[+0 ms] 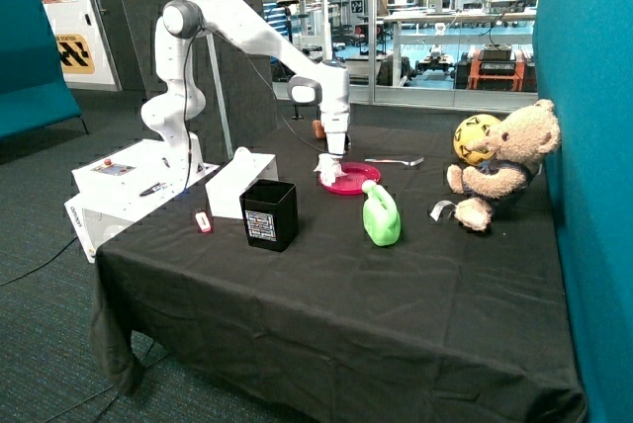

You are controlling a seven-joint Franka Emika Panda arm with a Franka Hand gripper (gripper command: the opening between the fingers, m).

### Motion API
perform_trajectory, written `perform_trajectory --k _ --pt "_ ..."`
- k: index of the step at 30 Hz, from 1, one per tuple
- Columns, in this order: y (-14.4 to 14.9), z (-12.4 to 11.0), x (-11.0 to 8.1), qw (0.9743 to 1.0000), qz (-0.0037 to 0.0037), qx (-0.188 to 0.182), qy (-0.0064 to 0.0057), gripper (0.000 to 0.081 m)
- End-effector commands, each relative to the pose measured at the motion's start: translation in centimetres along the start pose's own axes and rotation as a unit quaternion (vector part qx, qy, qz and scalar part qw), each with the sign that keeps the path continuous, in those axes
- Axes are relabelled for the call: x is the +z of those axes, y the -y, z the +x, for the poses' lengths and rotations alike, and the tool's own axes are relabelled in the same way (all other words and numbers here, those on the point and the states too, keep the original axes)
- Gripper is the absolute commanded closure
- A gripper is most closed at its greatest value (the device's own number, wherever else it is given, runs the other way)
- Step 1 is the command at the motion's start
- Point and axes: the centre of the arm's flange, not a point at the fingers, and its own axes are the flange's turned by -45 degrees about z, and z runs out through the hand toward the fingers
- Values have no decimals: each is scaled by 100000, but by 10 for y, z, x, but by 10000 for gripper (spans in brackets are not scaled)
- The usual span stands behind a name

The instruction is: Dry the plate

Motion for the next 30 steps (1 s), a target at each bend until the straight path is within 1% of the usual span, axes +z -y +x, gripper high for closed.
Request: perform_trajectory --k 1,6,9,16,20,24,30 --pt "12 21 15 99996 94 397 798 808" --pt "22 24 24 99997 96 153 798 808" --pt "28 32 29 99997 99 -130 798 808" --pt "29 49 31 99996 100 -261 797 808" --pt "23 61 30 99997 98 -89 798 808" --pt "10 73 27 99992 90 969 799 808" --pt "-10 78 23 99979 82 1908 799 808"
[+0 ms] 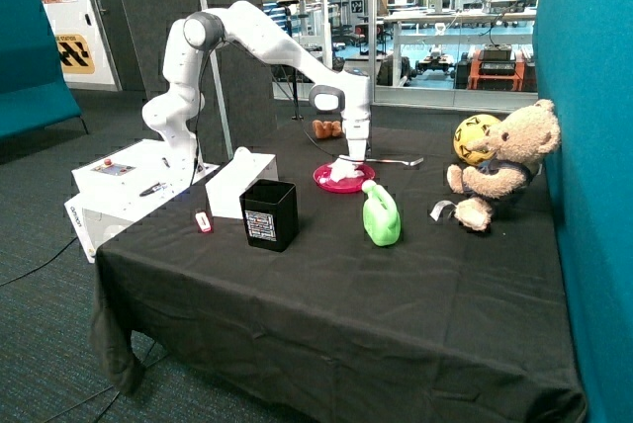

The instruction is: Dry the plate

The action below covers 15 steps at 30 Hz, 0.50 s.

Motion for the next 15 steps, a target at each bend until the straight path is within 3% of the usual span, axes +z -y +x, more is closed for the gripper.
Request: perform_trajectory --k 1,13,15 --pt "-22 16 -5 99987 283 1501 517 808" --pt "-60 12 -5 99916 270 4062 524 808" --pt "-72 10 -1 99813 259 6078 530 808"
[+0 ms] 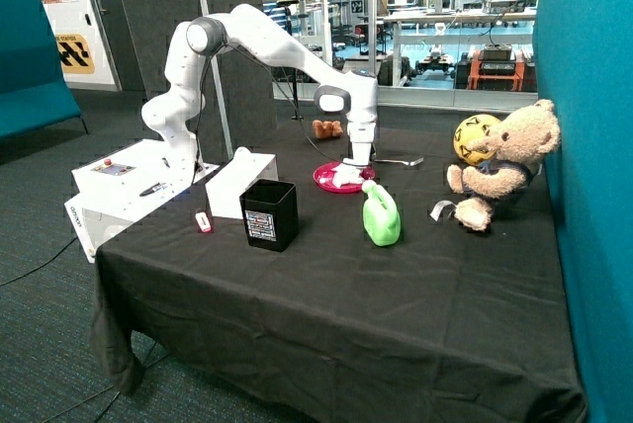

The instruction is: Dry the plate

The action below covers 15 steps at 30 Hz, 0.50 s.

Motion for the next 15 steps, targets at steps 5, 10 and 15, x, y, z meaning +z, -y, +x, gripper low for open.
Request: perform_trajectory --k 5,10,15 --pt "-51 -2 10 99844 416 5566 -86 808" --pt "-62 -10 12 99791 416 6451 -82 808" --pt "-63 -35 8 99831 416 5803 -85 808"
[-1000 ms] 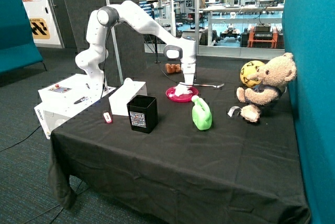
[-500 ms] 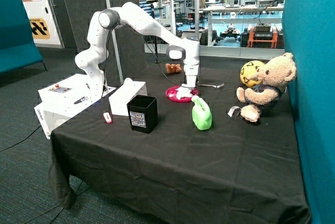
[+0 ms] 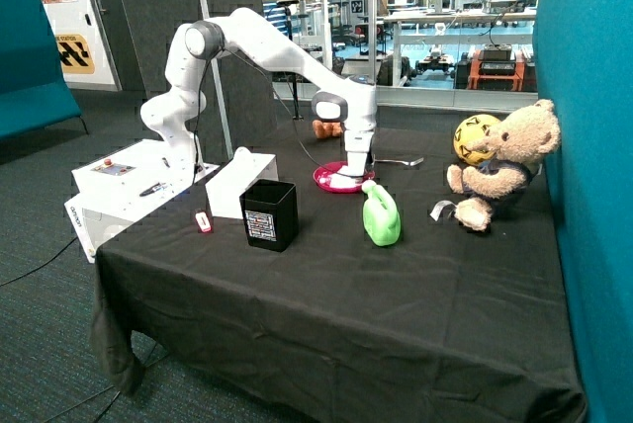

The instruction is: Dry the plate

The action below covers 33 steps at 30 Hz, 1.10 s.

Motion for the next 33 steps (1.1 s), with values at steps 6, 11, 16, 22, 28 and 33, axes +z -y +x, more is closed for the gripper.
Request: perform_trajectory --k 6,11,16,22,28,33 --pt "-12 -62 -2 100000 168 10 -179 808" --pt "1 -91 -3 99995 167 -942 -180 808" --pt "17 -109 -2 99972 164 -2345 -183 808" --pt "37 -114 1 99937 162 -3531 -185 808" --pt "56 -106 2 99867 159 -5158 -187 808" --pt "66 -99 2 99811 157 -6143 -189 808"
